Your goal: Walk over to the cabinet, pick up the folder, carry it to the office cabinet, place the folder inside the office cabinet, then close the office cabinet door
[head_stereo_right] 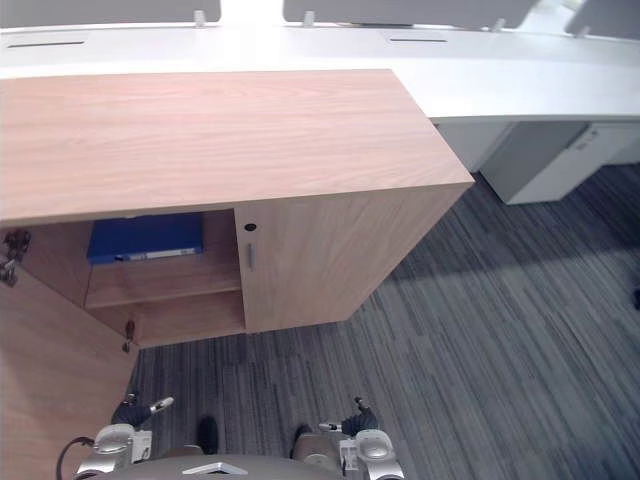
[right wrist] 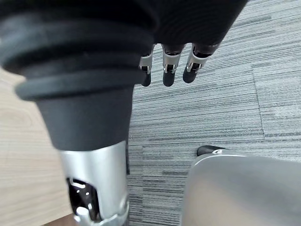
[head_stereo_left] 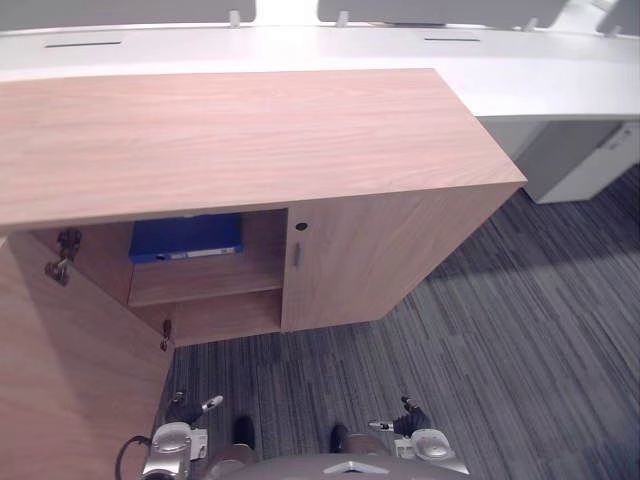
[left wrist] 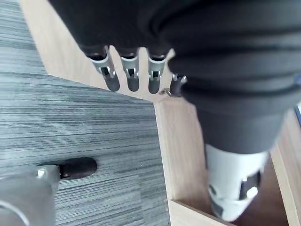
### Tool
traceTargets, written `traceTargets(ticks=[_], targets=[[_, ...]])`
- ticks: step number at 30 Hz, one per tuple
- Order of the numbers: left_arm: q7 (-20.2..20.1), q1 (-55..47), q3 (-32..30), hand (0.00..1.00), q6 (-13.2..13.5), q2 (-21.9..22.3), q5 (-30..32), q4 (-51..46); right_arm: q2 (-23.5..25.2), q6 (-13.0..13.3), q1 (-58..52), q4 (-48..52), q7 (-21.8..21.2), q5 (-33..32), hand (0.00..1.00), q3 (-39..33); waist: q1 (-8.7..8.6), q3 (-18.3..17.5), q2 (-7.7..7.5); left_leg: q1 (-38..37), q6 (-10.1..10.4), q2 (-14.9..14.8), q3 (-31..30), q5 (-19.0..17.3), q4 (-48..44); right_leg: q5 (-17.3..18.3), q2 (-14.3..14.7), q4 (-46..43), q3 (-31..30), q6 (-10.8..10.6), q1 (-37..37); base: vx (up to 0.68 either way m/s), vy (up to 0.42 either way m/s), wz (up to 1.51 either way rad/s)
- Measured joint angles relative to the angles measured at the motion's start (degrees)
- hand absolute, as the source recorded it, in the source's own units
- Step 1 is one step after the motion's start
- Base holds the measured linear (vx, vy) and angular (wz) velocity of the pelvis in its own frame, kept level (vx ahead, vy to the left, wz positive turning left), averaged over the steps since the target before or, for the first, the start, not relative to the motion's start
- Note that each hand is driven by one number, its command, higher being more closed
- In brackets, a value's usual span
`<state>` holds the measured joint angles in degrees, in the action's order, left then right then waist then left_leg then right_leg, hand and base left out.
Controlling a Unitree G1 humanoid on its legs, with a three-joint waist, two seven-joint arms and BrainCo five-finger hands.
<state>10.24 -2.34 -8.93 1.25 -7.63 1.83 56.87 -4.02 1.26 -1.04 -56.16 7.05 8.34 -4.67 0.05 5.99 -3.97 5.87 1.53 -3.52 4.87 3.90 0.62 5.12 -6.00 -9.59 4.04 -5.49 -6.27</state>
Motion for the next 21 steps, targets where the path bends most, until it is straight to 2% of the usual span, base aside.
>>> traceTargets(ticks=[1,4,5,6,7,8,10,11,12,13,14,16,21], targets=[[0.27,0.02,-0.05,0.00,-0.01,1.48,-0.55,0.06,0.02,-0.18,1.02,0.03,0.72,-0.03,0.00,0.00,0.00,1.31,1.66,1.52,0.74,-0.97,-1.59,0.98,-0.16,-1.30,1.11,1.60,1.56,0.73,0.11,-0.11,-0.090,0.41],[0.45,0.36,-0.10,0.00,0.03,4.99,-0.59,0.01,-0.27,-0.28,1.40,0.99,1.27,-0.20,0.00,-0.22,0.10,2.81,4.49,4.12,2.86,-1.75,-4.09,2.45,0.49,-1.11,2.39,-0.39,4.37,1.83,-2.16,-0.19,-0.121,0.54],[0.59,1.05,-0.43,0.00,0.06,6.13,-0.62,-0.05,-0.09,-0.30,1.61,1.49,1.43,-0.14,0.00,-0.32,-0.05,2.60,5.35,5.51,3.57,-2.58,-3.24,1.11,2.85,-1.06,2.38,-1.50,6.89,3.09,-4.16,-0.17,-0.117,0.58],[0.54,0.99,-0.47,0.00,0.05,6.31,-0.56,0.03,0.36,-0.32,1.65,1.65,1.65,-0.15,0.00,-0.77,-0.12,2.63,4.92,5.20,3.31,-2.65,-1.81,0.28,3.43,-1.42,1.18,-0.79,8.01,3.70,-4.60,-0.14,-0.052,0.81],[0.43,1.94,-0.52,0.00,0.09,6.46,-0.42,-0.14,1.20,-0.32,1.61,2.25,1.89,-0.14,0.00,-1.62,-0.20,3.17,3.66,6.27,2.57,-2.61,3.46,-0.58,-0.07,-1.69,-0.36,-1.24,9.47,4.25,-5.46,-0.08,-0.041,0.77],[0.36,2.67,-0.60,0.00,0.09,6.62,-0.47,-0.19,1.16,-0.34,1.13,3.65,1.92,-0.15,0.00,-2.43,-0.40,3.42,3.25,6.86,2.22,-2.41,6.84,-1.48,-8.54,-1.63,-1.87,-2.46,10.71,4.34,-5.81,-0.07,-0.044,0.73],[0.31,2.61,-0.61,0.00,0.10,7.22,-0.48,-0.24,0.87,-0.29,0.59,4.54,2.02,-0.17,0.00,-2.94,-1.62,3.63,2.88,5.02,2.14,-2.49,9.45,-6.09,-14.29,-1.62,-2.79,-2.82,12.32,4.33,-5.48,-0.06,-0.016,0.54],[0.27,2.68,-0.62,0.00,0.13,7.67,-0.49,-0.23,0.88,-0.25,0.32,4.67,2.11,-0.18,0.00,-3.48,-1.62,3.15,3.86,2.72,2.46,-2.58,9.98,-8.07,-13.31,-1.86,-2.67,-2.65,12.81,3.97,-5.34,-0.15,0.087,0.38],[0.21,2.52,-0.72,0.00,0.11,7.72,-0.52,0.07,1.19,-0.20,0.11,3.93,2.22,-0.19,0.00,-4.72,-1.58,3.10,3.73,-0.36,1.40,-2.14,9.92,-7.36,-7.34,-3.02,-1.83,-0.57,13.22,2.98,-4.00,-0.16,0.129,0.27],[0.35,1.61,-1.21,0.00,0.09,7.30,-0.58,0.04,2.36,-0.25,-0.63,3.30,2.24,-1.02,0.00,-5.48,-1.50,2.40,2.61,-2.52,1.21,-1.22,9.53,-5.22,-3.07,-5.20,-1.46,3.75,13.39,2.66,-1.43,-0.11,0.100,0.18],[0.45,1.19,-1.27,0.00,0.11,7.12,-0.62,-0.03,2.70,-0.25,-1.02,3.26,2.26,-1.26,0.00,-5.70,-1.45,2.22,2.69,-3.13,1.13,-0.86,9.39,-4.51,-1.59,-5.79,-1.38,5.13,13.53,2.71,-0.72,-0.07,0.090,0.16],[0.77,0.38,-2.29,0.00,0.08,6.63,-0.73,0.21,3.19,-0.25,-1.41,2.82,2.28,-1.42,0.00,-6.48,-1.48,1.17,1.86,-4.15,0.91,0.29,8.87,-2.77,1.87,-7.27,-1.49,7.86,13.71,1.98,0.49,-0.09,0.076,0.12],[2.19,-0.81,-4.54,0.00,0.07,6.76,-4.44,0.63,3.12,-0.23,-1.15,1.05,2.33,-1.95,0.00,-9.05,-1.54,0.24,3.10,-5.71,0.35,1.59,6.23,-1.57,4.27,-7.38,-1.52,9.30,13.65,1.49,3.09,-0.03,0.038,0.27]])
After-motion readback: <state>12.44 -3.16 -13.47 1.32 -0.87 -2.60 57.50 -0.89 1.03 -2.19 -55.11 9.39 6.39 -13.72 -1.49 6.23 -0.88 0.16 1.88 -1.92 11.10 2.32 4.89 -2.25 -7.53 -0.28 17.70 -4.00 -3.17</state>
